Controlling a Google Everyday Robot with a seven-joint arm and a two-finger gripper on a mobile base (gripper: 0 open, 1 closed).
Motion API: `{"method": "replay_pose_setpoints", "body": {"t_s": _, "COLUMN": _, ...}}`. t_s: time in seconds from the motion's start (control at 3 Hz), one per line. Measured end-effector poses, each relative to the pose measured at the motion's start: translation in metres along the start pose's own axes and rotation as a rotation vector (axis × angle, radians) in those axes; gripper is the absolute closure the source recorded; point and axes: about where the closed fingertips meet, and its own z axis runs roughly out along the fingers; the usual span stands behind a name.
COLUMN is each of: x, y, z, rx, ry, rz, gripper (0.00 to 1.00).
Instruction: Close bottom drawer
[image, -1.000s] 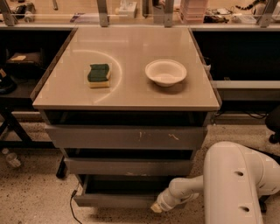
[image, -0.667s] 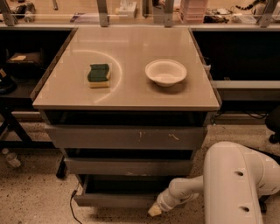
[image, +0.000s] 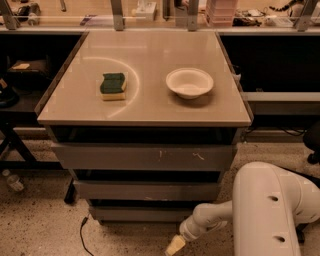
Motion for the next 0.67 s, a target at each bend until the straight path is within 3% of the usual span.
{"method": "replay_pose_setpoints", "body": {"t_s": 0.33, "x": 0.014, "y": 0.0, "z": -0.018, "rx": 0.0, "ry": -0.011, "rz": 0.041, "gripper": 0.0}}
{"method": "replay_pose_setpoints", "body": {"t_s": 0.67, "x": 0.037, "y": -0.02, "z": -0.072, "rx": 0.101, "ry": 0.01, "rz": 0.164, "gripper": 0.0}}
